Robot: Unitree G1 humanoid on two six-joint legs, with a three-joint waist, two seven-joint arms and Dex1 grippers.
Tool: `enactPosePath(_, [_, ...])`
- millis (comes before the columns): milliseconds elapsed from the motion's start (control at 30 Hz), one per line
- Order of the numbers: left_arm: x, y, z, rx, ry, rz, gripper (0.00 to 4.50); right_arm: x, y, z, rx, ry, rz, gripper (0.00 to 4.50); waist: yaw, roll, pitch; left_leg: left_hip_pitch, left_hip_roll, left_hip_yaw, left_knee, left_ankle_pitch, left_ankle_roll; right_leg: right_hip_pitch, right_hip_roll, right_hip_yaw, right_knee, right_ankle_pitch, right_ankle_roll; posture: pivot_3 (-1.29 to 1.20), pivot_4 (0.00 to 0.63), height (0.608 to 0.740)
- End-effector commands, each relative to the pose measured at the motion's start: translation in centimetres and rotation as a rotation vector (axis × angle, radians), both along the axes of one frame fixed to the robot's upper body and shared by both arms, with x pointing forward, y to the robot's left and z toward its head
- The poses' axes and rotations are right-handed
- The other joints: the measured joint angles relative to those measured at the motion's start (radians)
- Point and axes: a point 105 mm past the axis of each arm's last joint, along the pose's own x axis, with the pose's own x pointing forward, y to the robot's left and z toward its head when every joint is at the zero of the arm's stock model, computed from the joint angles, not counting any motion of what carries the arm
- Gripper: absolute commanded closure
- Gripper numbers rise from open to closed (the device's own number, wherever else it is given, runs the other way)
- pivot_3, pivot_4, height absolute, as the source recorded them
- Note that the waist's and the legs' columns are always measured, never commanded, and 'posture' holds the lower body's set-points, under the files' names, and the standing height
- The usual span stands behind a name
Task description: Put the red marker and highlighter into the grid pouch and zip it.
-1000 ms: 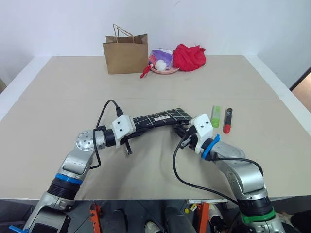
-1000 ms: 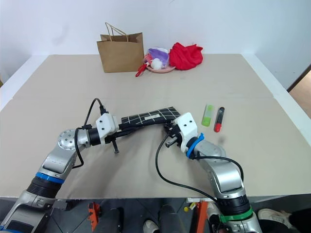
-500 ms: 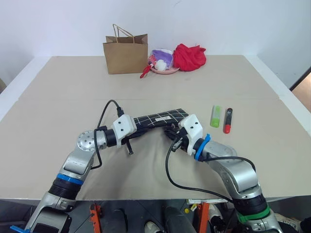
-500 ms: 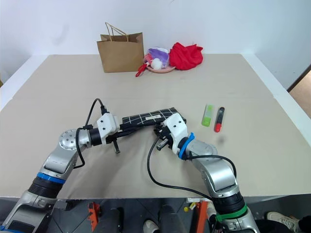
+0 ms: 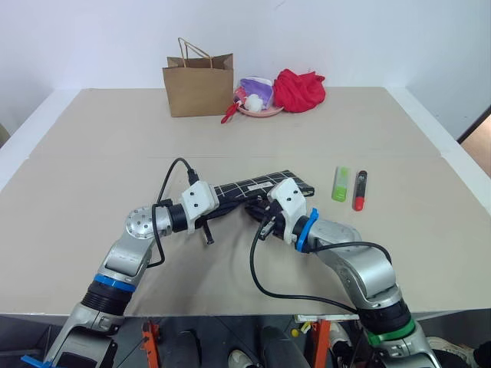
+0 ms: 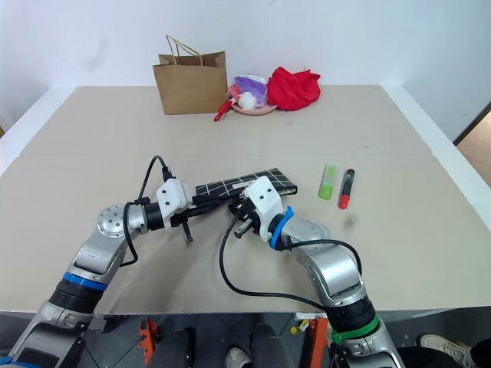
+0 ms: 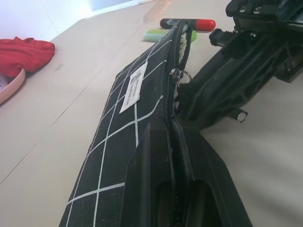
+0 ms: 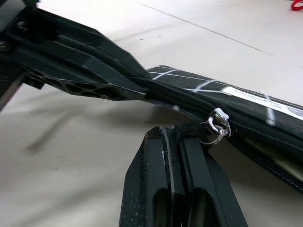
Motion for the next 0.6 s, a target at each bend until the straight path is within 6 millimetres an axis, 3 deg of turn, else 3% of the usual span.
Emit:
enactPosePath(33, [-0.1,-0.5,1.3,-0.016,-0.050,-0.017,4.50,-0.7,1.1,1.7,0.031,-0.050,0.060,4.45,0.000,0.000,0.000,0.000,0.000,0.000,0.000,0.000,0.000,0.000,0.000,0.000,0.000,0.000,0.000,0.00,0.150,0.740])
enactPosePath(167, [-0.2,-0.5,1.3,-0.017,-0.049,-0.016,4.50,-0.9,0.6,1.4,0.054,-0.009,0.038,4.45,0.000,0.000,0.000,0.000,0.000,0.000,0.000,0.000,0.000,0.000,0.000,0.000,0.000,0.000,0.000,0.00,0.150,0.740])
enactPosePath(267, [-0.2,-0.4,1.4,-0.019,-0.051,-0.014,4.50,-0.9,0.0,1.9,0.089,-0.001,0.010,3.48,0.000,0.000,0.000,0.000,0.000,0.000,0.000,0.000,0.000,0.000,0.000,0.000,0.000,0.000,0.000,0.00,0.150,0.740])
enactPosePath(500, [-0.1,-0.1,1.5,-0.022,-0.050,-0.010,4.50,-1.7,-2.0,2.4,0.123,0.019,-0.046,0.04,0.000,0.000,0.000,0.000,0.000,0.000,0.000,0.000,0.000,0.000,0.000,0.000,0.000,0.000,0.000,0.00,0.150,0.740])
enactPosePath(600, [0.0,0.1,1.6,-0.025,-0.049,-0.004,4.50,-2.4,-3.3,2.8,0.143,0.015,-0.083,0.04,0.000,0.000,0.000,0.000,0.000,0.000,0.000,0.000,0.000,0.000,0.000,0.000,0.000,0.000,0.000,0.00,0.150,0.740])
